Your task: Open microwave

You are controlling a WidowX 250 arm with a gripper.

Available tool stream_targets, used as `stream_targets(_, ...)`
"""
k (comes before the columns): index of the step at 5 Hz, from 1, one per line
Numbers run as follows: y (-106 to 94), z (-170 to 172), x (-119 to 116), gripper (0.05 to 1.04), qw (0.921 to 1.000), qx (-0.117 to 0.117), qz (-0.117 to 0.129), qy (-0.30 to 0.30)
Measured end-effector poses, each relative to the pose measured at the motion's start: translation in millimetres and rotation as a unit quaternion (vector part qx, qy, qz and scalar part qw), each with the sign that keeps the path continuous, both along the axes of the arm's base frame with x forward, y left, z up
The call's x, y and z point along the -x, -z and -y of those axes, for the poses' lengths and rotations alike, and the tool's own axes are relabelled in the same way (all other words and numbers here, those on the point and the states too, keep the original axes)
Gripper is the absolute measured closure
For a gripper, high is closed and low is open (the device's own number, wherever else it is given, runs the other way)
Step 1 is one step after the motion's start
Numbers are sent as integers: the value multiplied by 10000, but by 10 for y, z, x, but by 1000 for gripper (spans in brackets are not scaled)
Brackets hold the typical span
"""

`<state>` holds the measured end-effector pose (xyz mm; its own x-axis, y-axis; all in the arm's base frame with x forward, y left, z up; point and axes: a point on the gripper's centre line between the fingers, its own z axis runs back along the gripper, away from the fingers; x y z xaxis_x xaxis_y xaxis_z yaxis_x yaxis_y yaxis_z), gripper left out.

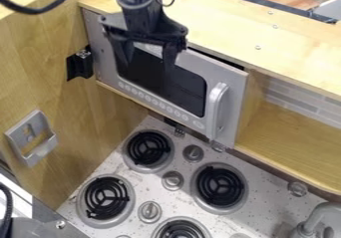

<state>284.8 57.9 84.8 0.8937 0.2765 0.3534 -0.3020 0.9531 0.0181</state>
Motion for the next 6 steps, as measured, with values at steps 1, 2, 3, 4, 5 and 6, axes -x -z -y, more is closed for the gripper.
stream_targets(1, 149, 157, -27, 82, 9994, 102, -38, 340)
stream_targets(2, 364, 354, -91, 82, 9970, 173, -170, 737)
stream_targets(3, 457, 477, -176, 82, 9950, -5, -232, 966)
stream_targets(4, 540, 545, -278, 82, 9936, -171, -255, 1087)
stream_targets(5, 582, 547, -377, 82, 9938, -196, -180, 1079)
stream_targets(6, 684, 578, -456, 82, 9939, -134, -247, 1063)
